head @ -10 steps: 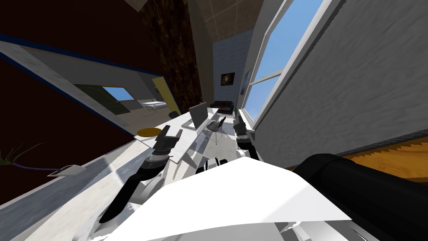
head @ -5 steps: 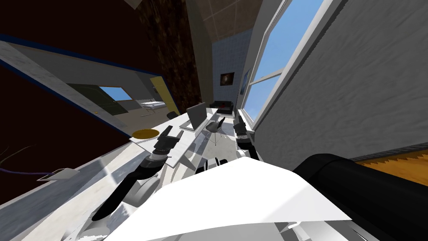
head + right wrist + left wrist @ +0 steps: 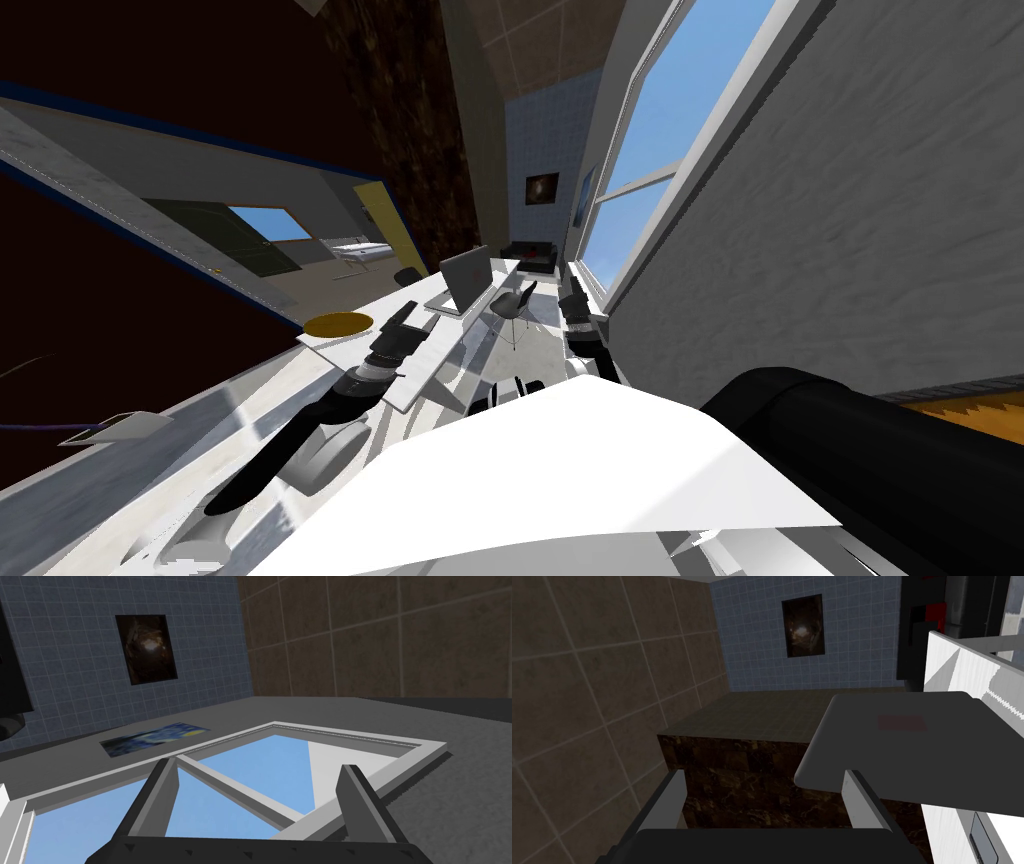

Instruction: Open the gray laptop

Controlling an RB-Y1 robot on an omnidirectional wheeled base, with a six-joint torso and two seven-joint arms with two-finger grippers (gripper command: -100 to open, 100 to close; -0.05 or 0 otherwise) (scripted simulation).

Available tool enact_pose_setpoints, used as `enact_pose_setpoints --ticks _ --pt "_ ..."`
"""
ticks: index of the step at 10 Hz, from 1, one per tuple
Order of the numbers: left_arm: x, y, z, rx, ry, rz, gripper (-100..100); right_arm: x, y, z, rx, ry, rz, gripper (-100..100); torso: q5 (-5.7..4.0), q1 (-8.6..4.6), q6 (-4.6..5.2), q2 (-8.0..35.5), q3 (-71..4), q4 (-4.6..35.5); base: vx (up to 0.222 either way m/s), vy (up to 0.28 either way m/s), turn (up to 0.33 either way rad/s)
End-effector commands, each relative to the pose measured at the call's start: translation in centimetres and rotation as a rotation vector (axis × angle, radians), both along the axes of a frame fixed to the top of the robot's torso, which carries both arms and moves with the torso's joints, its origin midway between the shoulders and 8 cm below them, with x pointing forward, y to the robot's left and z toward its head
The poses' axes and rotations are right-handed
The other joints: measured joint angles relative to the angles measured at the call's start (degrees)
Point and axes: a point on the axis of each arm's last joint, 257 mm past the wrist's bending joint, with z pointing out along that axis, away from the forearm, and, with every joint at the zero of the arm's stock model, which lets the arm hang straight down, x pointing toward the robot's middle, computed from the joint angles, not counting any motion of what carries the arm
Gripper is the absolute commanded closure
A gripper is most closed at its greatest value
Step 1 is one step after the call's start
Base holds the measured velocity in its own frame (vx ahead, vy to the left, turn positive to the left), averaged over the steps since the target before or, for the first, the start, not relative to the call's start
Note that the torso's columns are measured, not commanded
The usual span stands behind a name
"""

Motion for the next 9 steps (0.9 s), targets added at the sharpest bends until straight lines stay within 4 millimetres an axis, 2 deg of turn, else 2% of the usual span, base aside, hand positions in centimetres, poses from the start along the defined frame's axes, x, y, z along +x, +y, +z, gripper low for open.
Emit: enact_pose_setpoints --ticks 1,6,9 --pt "0.7 0.6 -0.9 0.034 0.041 -0.014 -100 0.0 0.0 0.0 0.0 0.0 0.0 0 0.0 0.03 -0.01 0.0 -0.01 0.0 0.047 -0.042 -0.025" --pt "1.8 1.9 -2.1 0.119 0.1 -0.027 -100 0.0 0.0 0.0 0.0 0.0 0.0 0 0.01 0.03 0.0 -0.05 -0.03 -0.01 0.042 -0.039 -0.016" --pt "3.1 3.7 -3.0 0.162 0.15 -0.011 -100 0.0 0.0 0.0 0.0 0.0 0.0 0 0.01 0.04 -0.01 0.0 0.0 0.0 0.046 -0.039 -0.019"
